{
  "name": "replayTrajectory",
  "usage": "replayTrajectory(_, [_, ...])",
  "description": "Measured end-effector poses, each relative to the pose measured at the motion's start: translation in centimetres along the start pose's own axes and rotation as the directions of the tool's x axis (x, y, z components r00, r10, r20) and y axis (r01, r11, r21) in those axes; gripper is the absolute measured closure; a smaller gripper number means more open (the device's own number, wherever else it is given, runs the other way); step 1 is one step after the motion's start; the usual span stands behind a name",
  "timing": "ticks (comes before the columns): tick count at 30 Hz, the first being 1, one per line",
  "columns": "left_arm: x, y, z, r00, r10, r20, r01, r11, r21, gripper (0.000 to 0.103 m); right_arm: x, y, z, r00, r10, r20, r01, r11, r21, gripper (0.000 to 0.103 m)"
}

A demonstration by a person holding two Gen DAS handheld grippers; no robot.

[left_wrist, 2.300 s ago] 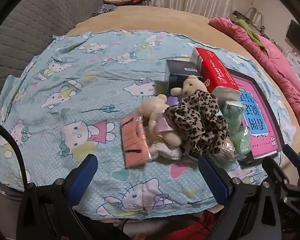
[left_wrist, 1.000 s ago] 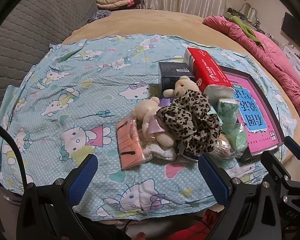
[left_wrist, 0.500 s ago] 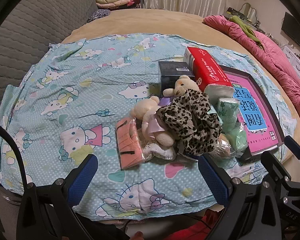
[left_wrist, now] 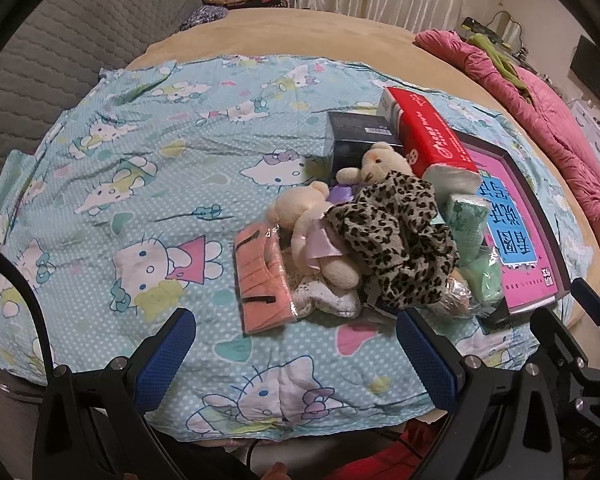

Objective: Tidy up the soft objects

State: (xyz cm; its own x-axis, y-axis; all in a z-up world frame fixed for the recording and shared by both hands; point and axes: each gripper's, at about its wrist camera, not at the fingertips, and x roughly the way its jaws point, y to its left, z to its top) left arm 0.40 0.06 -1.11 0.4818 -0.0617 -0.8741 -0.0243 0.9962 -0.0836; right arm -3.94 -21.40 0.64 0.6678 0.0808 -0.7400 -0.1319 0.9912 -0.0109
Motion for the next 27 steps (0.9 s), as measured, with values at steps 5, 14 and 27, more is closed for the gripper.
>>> replayTrajectory(5, [1.0, 1.2, 0.1, 1.000, -0.010, -0.019, 0.010, 0.999, -0.032, 0.002, 0.5, -0.5, 0.2, 1.000, -0.003, 0.003, 0.003, 1.000, 0.010, 0.002])
replayTrajectory(14, [3.2, 3.5, 0.1, 0.996, -0.050, -0.068, 0.044, 0.994, -0.098, 0.002, 2.4, -0.8, 1.4, 1.000, -0.017, 0.020, 0.017, 1.000, 0.022, 0.002])
replayTrajectory(27, [6.6, 6.9, 1.2, 0.987, -0.130, -0.099, 0.104, 0.966, -0.237, 0.005, 4.6, -1.4, 2.2, 1.000, -0.013, 0.014, 0.012, 0.999, 0.039, 0.002])
